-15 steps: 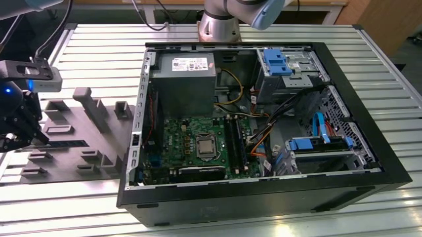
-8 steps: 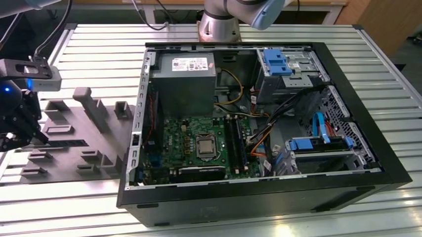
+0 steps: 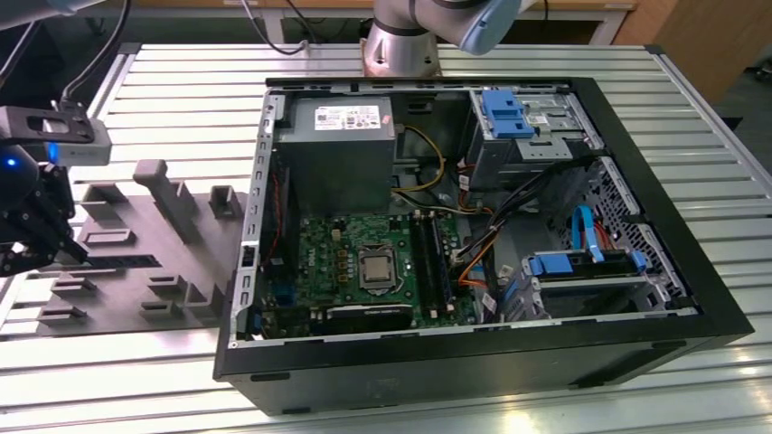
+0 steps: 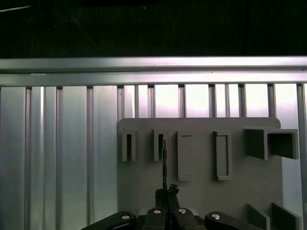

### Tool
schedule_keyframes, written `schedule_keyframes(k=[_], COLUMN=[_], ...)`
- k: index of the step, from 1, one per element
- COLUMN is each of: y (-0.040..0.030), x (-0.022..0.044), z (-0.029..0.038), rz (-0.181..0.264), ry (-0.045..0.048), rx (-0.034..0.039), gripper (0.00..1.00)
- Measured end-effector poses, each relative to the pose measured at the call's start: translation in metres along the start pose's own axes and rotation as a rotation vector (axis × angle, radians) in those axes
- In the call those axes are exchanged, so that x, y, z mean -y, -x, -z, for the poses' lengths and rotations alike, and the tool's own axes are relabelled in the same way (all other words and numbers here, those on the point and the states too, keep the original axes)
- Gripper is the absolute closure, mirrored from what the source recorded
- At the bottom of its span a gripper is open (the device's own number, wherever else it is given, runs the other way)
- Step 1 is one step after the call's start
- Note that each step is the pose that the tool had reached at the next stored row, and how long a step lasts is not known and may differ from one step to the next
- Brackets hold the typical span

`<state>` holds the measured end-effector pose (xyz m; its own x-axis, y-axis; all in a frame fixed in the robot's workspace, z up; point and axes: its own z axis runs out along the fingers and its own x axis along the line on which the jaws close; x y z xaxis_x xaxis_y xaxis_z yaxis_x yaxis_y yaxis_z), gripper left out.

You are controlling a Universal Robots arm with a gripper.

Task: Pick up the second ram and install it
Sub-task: 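Pick up the second ram and move it above second insertion slot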

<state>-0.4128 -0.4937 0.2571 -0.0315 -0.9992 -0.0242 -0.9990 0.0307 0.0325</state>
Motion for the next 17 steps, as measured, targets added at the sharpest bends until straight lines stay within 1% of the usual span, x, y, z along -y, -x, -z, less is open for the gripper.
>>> schedule_keyframes(k=[17], y=[0.0001], x=[-0.0001], z=[0.0040], rz=[0.000], ry=[0.0001], rx=[0.0000], gripper=[0.88])
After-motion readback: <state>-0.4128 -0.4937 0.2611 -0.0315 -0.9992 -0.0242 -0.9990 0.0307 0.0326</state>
